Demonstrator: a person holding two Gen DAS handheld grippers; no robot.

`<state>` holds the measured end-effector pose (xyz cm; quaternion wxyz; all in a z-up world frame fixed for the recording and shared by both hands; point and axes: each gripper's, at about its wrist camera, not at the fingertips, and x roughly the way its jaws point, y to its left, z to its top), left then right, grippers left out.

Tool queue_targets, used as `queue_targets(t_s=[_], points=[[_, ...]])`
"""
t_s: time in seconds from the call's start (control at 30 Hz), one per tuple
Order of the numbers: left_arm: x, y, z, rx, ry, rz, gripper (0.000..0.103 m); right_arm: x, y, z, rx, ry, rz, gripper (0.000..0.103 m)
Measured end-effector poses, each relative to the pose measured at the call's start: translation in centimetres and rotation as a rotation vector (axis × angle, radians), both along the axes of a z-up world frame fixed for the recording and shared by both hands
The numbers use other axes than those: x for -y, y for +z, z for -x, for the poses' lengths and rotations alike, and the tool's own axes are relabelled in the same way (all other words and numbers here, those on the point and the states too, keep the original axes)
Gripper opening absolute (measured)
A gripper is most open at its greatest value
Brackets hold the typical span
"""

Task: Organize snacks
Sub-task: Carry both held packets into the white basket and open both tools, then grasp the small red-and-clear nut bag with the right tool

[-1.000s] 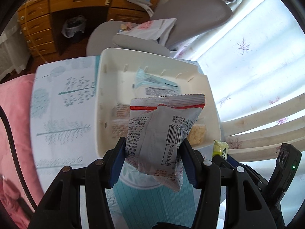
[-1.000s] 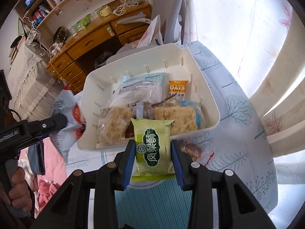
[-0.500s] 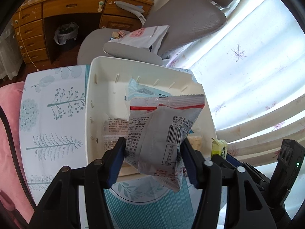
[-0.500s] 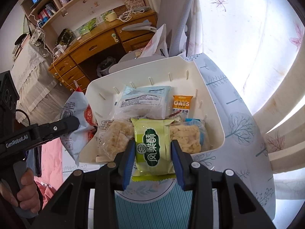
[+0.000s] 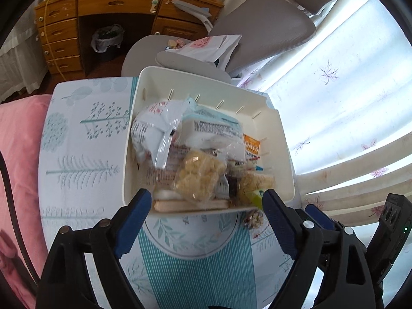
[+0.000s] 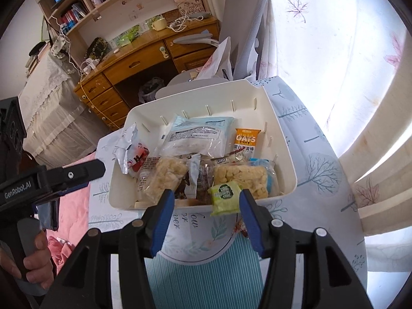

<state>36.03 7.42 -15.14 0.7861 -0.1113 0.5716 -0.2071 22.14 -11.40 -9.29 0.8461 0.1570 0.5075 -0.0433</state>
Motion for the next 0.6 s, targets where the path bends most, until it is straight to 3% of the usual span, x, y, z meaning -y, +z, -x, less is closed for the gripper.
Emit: queue_targets(t_s=[0.17,0.33,0.6], points=[[0.4,0.8,3.3,-0.005,0.045,-0.025,0.087,0.5,0.5,1.9,0.012,0.025,-0.03,0.066],[0.6,1.2,7.0,-0.052,0.118,-0.046,0.087,1.2,1.2,3.7,0.02,0.093,-0.058,0.067],[1.6,2.6,13.3,-0.055,0.266,-0.114,0.087,2.8,2.0,6.5,0.023,0.204,-0.07,0.067]])
